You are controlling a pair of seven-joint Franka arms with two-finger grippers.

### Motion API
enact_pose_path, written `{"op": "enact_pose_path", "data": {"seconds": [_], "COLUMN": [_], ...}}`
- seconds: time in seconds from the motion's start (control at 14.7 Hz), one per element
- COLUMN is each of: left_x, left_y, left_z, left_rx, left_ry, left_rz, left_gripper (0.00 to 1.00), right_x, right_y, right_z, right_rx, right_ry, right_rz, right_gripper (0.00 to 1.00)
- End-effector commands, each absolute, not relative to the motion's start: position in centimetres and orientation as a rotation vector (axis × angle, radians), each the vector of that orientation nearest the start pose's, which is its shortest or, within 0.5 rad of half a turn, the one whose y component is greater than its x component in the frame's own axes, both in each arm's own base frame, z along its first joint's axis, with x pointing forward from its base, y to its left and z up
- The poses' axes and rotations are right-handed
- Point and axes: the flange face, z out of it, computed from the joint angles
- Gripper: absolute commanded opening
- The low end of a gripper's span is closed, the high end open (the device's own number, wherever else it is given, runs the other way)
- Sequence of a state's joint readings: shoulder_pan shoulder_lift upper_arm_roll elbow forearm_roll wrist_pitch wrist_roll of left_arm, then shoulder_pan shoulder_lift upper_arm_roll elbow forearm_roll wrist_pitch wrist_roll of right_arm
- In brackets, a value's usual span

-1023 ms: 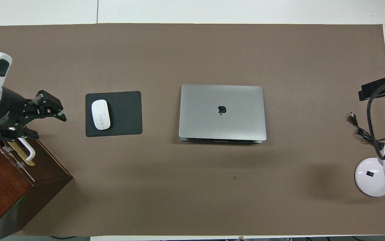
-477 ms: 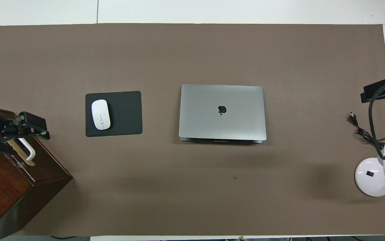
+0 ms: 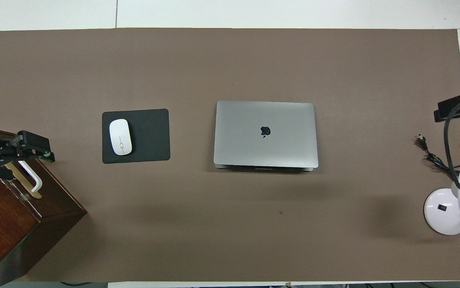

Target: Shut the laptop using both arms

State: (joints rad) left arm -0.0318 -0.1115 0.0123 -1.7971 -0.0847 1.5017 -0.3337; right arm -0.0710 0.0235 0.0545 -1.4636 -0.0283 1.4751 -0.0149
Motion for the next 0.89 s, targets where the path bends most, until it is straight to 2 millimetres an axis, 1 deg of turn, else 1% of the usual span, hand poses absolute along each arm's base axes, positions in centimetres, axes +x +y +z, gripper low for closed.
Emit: {"op": "enact_pose_path", "data": {"seconds": [0.0, 0.14, 0.2, 0.34, 0.55, 0.61, 0.68, 0.82], "left_x": [51.4, 51.7, 52.2, 54.0, 54.1, 53.8, 53.4, 53.8], "left_y": [-1.9, -2.5, -2.5, -2.4, -2.6, -2.7, -3.2, -3.2], "left_z": [56.0, 55.8, 55.9, 55.4, 55.7, 55.5, 55.5, 56.2], "left_rx": [-3.144, -3.147, -3.149, -3.144, -3.143, -3.141, -3.134, -3.141], "left_ry": [-0.404, -0.385, -0.385, -0.389, -0.393, -0.383, -0.366, -0.361], "left_rz": [0.304, 0.304, 0.285, 0.308, 0.301, 0.32, 0.355, 0.322], "left_gripper": [1.0, 1.0, 1.0, 1.0, 1.0, 1.0, 1.0, 1.0], "right_x": [55.6, 55.6, 55.6, 55.6, 55.6, 55.6, 55.6, 55.6], "right_y": [-1.5, -1.5, -1.5, -1.5, -1.6, -1.5, -1.6, -1.8], "right_z": [64.8, 64.8, 64.8, 64.7, 64.7, 64.7, 64.7, 64.8], "right_rx": [-3.163, -3.163, -3.163, -3.163, -3.161, -3.161, -3.161, -3.161], "right_ry": [0.019, 0.01, -0.005, -0.005, 0.005, 0.005, 0.007, 0.014], "right_rz": [-0.004, -0.002, -0.002, 0.001, 0.003, 0.003, 0.005, 0.005], "right_gripper": [1.0, 1.0, 1.0, 1.0, 1.0, 1.0, 1.0, 1.0]}}
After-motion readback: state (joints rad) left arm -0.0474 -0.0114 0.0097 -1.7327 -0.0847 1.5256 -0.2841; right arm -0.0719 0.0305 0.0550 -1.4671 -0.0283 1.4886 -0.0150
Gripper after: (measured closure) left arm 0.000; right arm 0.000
